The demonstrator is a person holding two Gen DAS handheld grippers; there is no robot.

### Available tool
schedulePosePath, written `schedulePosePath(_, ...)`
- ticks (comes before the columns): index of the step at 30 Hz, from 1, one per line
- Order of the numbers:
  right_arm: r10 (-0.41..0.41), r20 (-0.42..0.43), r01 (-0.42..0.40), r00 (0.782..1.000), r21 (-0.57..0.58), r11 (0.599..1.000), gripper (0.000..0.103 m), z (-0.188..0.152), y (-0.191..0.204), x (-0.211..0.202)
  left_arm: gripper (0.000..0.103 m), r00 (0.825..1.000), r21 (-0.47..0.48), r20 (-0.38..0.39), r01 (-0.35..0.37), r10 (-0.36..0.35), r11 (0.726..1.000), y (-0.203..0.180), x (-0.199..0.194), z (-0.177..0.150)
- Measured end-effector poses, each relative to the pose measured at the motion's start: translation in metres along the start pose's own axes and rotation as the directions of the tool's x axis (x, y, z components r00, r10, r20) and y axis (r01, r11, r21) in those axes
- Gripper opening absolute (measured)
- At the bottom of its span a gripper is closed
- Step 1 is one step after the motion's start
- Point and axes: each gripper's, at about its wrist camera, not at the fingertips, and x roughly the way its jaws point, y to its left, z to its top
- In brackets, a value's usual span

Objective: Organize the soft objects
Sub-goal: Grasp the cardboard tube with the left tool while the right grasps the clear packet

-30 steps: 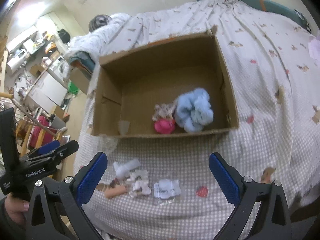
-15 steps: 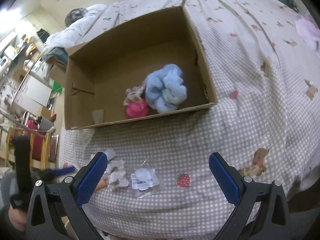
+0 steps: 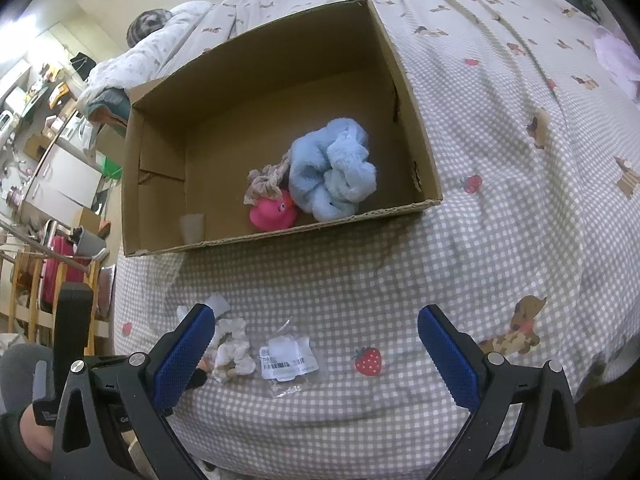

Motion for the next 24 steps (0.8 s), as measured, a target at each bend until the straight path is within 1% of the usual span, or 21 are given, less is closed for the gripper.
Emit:
schedulePosePath(2, 0.0, 0.0, 0.0, 1.0, 0.004, 1.0, 0.103, 0.0, -0.001, 0.0, 0.007, 1.0, 0.004, 0.01, 0.011, -0.012, 1.0, -0.001, -0.004, -0.002)
schedulePosePath(4, -0.002, 0.0, 0.002, 1.0, 0.007, 1.0, 0.103, -0.001, -0.003, 0.0, 0.006, 0.999, 0.018, 0.027, 0.025, -0.025, 1.0, 0.005, -0.016, -0.006)
schedulePosePath(7, -0.002, -0.002, 0.002, 1.0, 0.014, 1.0, 0.103, -0.002, -0.005, -0.001, 0.005, 0.997, 0.029, 0.056, 0.059, -0.061, 0.998, 0.003, -0.03, -0.013)
schedulePosePath(9, 0.0, -0.005, 0.0, 1.0, 0.019, 1.0, 0.103, -0.002, -0.007, -0.002, 0.005, 0.991, 0.039, 0.102, 0.088, -0.091, 0.995, 0.001, -0.044, -0.024)
schedulePosePath(11, 0.003, -0.014, -0.003, 1.0, 0.024, 1.0, 0.103, -0.002, -0.008, -0.001, 0.005, 0.981, 0.046, 0.157, 0.112, -0.118, 0.993, 0.002, -0.061, -0.024)
schedulePosePath(12, 0.007, -0.023, -0.006, 1.0, 0.028, 1.0, 0.103, -0.002, -0.009, 0.0, 0.005, 0.973, 0.044, 0.2, 0.112, -0.119, 0.993, 0.003, -0.071, -0.024)
schedulePosePath(14, 0.027, -0.049, -0.025, 0.998, 0.045, 0.999, 0.103, -0.003, -0.011, 0.004, 0.005, 0.959, 0.022, 0.26, 0.113, -0.115, 0.993, 0.009, -0.083, -0.024)
schedulePosePath(15, 0.038, -0.064, -0.035, 0.997, 0.055, 0.998, 0.103, -0.004, -0.012, 0.007, 0.005, 0.954, 0.003, 0.284, 0.104, -0.101, 0.995, 0.013, -0.088, -0.023)
schedulePosePath(17, 0.065, -0.104, -0.059, 0.992, 0.066, 0.996, 0.103, -0.006, -0.014, 0.015, 0.005, 0.946, -0.025, 0.314, 0.089, -0.076, 0.996, 0.017, -0.095, -0.021)
schedulePosePath(19, 0.084, -0.16, -0.075, 0.984, 0.059, 0.995, 0.103, -0.009, -0.012, 0.026, 0.005, 0.941, -0.052, 0.333, 0.081, -0.06, 0.995, 0.022, -0.1, -0.021)
schedulePosePath(20, 0.092, -0.186, -0.083, 0.978, 0.058, 0.995, 0.103, -0.011, -0.011, 0.032, 0.005, 0.94, -0.061, 0.338, 0.081, -0.056, 0.995, 0.027, -0.102, -0.016)
schedulePosePath(21, 0.099, -0.206, -0.089, 0.974, 0.057, 0.994, 0.099, -0.013, -0.01, 0.036, 0.005, 0.938, -0.071, 0.344, 0.081, -0.052, 0.994, 0.03, -0.103, -0.015)
schedulePosePath(22, 0.106, -0.229, -0.096, 0.968, 0.056, 0.994, 0.091, -0.015, -0.009, 0.041, 0.005, 0.936, -0.08, 0.349, 0.078, -0.046, 0.994, 0.03, -0.106, -0.015)
schedulePosePath(23, 0.111, -0.248, -0.099, 0.962, 0.058, 0.993, 0.088, -0.016, -0.008, 0.045, 0.005, 0.935, -0.087, 0.351, 0.077, -0.042, 0.993, 0.035, -0.107, -0.014)
schedulePosePath(24, 0.111, -0.265, -0.098, 0.958, 0.06, 0.993, 0.088, -0.017, -0.008, 0.05, 0.005, 0.936, -0.094, 0.351, 0.074, -0.037, 0.993, 0.038, -0.108, -0.015)
